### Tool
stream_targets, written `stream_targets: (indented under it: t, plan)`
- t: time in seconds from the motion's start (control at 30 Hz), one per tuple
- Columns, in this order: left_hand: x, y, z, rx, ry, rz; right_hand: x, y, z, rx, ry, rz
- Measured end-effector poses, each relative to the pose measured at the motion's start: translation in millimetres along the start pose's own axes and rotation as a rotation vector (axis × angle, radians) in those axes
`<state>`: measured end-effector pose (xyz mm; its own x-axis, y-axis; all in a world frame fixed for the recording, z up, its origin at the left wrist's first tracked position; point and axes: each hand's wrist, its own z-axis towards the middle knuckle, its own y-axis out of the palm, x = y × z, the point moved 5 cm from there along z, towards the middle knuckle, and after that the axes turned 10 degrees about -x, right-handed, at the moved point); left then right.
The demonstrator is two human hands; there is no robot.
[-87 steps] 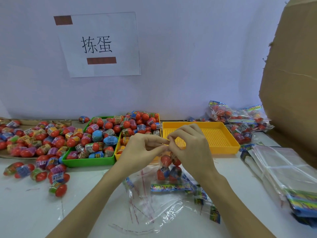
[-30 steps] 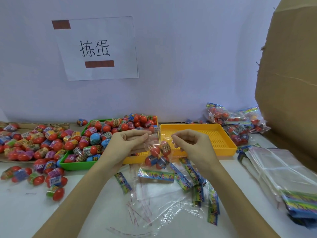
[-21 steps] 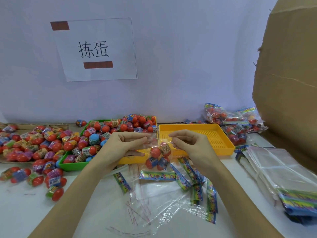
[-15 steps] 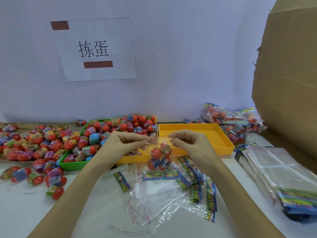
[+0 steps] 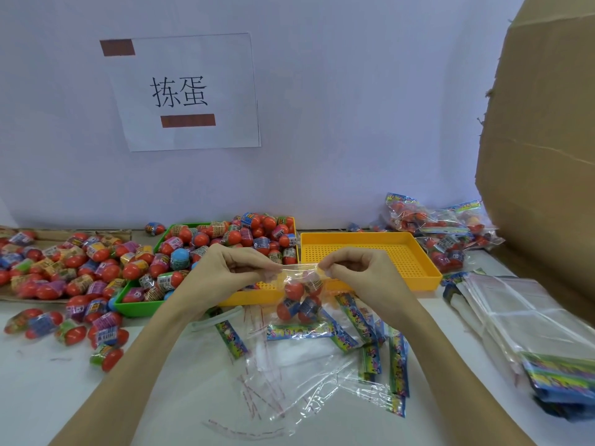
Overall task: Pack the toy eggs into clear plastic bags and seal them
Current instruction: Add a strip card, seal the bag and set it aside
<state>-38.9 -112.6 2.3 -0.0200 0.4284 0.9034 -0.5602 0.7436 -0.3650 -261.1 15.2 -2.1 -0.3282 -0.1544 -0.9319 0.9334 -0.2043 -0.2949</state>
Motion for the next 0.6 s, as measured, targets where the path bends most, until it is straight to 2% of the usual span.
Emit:
stream_targets:
  t: [0.37, 0.6]
  plan:
    - [2, 1, -1, -0.052, -0.020, 0.047, -1, -6, 0, -0.023, -0.015, -0.003]
    - [1, 11, 4, 0.121, -0.041, 0.044, 5, 0, 2, -0.036, 0.043, -0.023]
